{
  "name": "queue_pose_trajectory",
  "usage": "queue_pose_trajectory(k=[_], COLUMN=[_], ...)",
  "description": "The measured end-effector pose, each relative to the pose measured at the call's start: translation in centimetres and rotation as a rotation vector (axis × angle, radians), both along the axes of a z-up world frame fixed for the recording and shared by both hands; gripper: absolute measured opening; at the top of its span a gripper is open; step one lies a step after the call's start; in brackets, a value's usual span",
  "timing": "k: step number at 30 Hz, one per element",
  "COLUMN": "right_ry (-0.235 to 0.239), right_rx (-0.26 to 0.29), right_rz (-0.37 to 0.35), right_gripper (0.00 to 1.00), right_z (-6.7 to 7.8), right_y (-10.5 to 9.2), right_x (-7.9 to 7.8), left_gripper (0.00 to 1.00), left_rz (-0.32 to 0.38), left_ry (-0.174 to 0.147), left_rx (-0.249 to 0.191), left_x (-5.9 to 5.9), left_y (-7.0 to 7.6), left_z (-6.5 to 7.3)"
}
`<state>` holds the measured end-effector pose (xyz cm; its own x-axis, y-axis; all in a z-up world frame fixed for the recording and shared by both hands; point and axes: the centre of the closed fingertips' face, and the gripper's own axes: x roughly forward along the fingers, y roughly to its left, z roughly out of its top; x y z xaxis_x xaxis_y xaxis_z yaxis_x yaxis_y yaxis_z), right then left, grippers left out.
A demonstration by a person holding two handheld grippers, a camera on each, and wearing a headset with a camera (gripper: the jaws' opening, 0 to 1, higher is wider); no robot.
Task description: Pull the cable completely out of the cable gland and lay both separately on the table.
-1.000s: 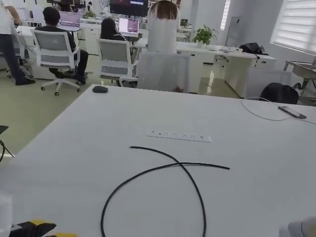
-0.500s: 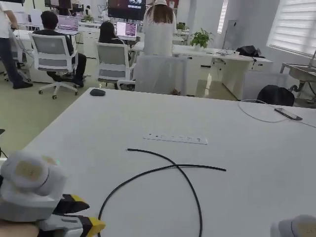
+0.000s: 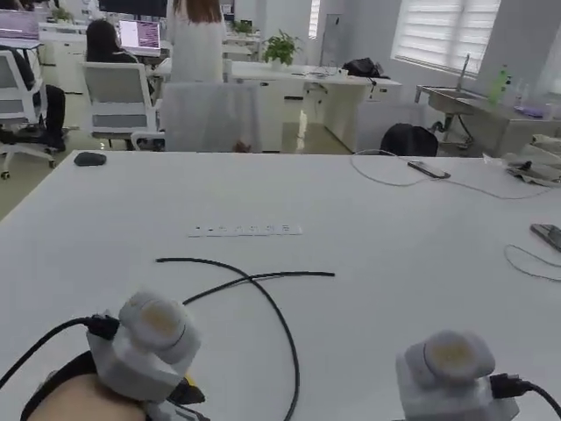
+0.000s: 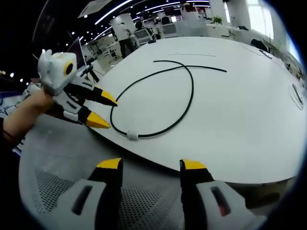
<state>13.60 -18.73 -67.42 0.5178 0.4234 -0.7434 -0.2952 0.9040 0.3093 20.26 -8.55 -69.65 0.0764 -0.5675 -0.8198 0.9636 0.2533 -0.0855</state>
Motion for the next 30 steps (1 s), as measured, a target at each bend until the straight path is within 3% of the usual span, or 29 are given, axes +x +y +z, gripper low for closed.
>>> queue_pose_trajectory(k=[3,6,10,14,17,18,21,25,30], right_ry=[-0.001,-0.002,-0.003,-0.004,-0.003,-0.003,-0.003,-0.002,0.000], right_rx=[0.004,0.008,0.011,0.013,0.015,0.015,0.016,0.018,0.016], right_rz=[-0.002,-0.004,-0.008,-0.006,-0.005,-0.005,-0.001,0.000,0.008], right_gripper=[0.50,0.50,0.50,0.49,0.48,0.48,0.48,0.47,0.47], right_z=[0.0,0.0,0.0,0.0,-0.1,-0.1,-0.1,-0.1,-0.2], right_y=[0.0,0.0,-0.1,0.0,0.0,0.0,0.0,0.1,0.2], right_x=[0.0,0.1,0.1,0.1,0.1,0.1,0.0,0.0,-0.1], left_gripper=[0.38,0.37,0.31,0.29,0.28,0.25,0.26,0.20,0.17], left_rz=[-0.099,-0.155,-0.200,-0.209,-0.224,-0.232,-0.194,-0.197,-0.213], left_ry=[0.025,0.024,0.006,0.018,0.008,-0.011,0.007,-0.018,-0.010], left_rx=[0.069,0.129,0.146,0.128,0.154,0.151,0.129,0.137,0.160], left_x=[-0.7,-0.8,-1.1,-1.5,-1.6,-1.5,-1.4,-1.0,-1.5], left_y=[-0.6,-0.6,-1.0,-1.3,-0.9,-0.9,-1.2,-1.1,-0.9], left_z=[-2.3,-4.1,-5.6,-6.2,-6.9,-6.7,-6.6,-6.6,-6.7])
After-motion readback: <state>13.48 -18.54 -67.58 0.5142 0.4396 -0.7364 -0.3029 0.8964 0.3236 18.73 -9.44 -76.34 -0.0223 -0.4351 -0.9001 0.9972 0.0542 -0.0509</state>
